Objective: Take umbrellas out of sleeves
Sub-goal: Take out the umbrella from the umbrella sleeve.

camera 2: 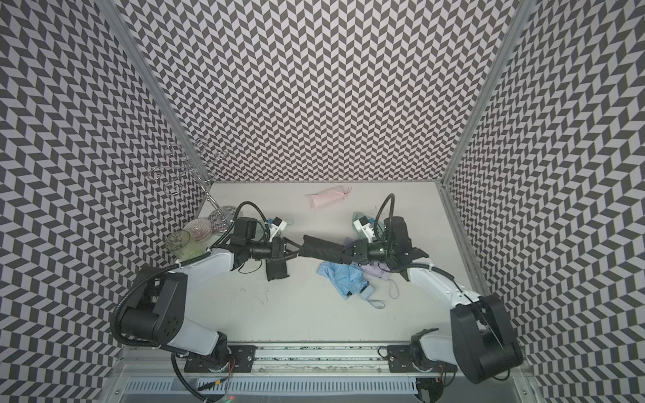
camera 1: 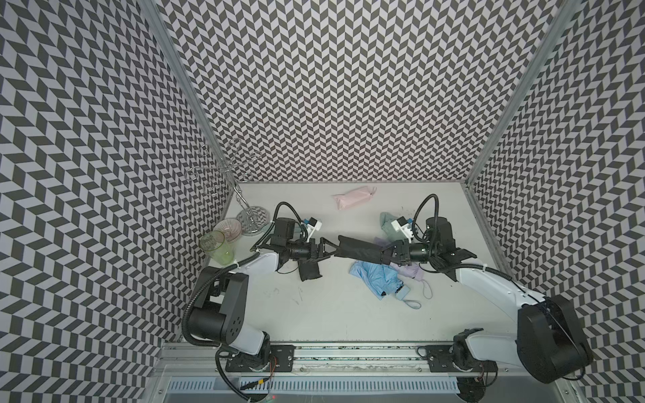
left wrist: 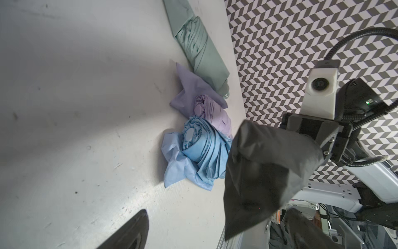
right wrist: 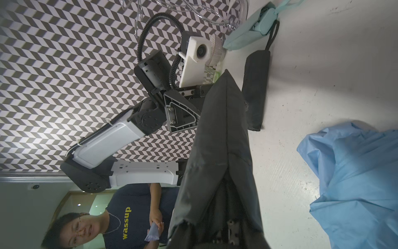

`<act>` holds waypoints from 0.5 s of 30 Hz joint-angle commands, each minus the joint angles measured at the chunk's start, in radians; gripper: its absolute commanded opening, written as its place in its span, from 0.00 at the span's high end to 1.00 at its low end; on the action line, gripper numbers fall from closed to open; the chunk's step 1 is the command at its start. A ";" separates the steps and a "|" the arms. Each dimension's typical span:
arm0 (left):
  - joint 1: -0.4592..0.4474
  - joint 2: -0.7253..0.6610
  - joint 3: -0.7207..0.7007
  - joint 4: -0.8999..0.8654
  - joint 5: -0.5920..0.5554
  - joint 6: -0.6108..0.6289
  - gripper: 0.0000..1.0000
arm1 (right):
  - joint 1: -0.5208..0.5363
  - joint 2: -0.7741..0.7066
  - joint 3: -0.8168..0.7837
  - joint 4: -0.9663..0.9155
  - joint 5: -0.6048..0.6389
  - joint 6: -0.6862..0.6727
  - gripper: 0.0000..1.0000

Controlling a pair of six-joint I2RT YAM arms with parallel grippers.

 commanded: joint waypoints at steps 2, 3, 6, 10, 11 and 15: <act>0.003 -0.077 0.041 0.088 0.039 -0.040 0.00 | -0.015 -0.033 0.041 0.055 -0.103 -0.007 1.00; 0.002 -0.092 0.043 0.110 0.046 -0.051 0.00 | -0.015 -0.030 0.058 0.039 -0.115 -0.017 1.00; 0.002 -0.115 0.061 0.103 0.053 -0.039 0.00 | -0.016 -0.026 0.098 -0.007 -0.140 -0.045 1.00; -0.003 -0.116 0.069 0.085 0.060 -0.013 0.00 | -0.015 -0.021 0.112 0.005 -0.167 -0.027 1.00; -0.005 -0.117 0.073 0.060 0.051 0.009 0.00 | -0.015 -0.020 0.116 0.004 -0.170 -0.027 1.00; -0.014 -0.118 0.068 0.065 0.054 0.020 0.00 | -0.002 -0.014 0.116 0.019 -0.173 -0.010 1.00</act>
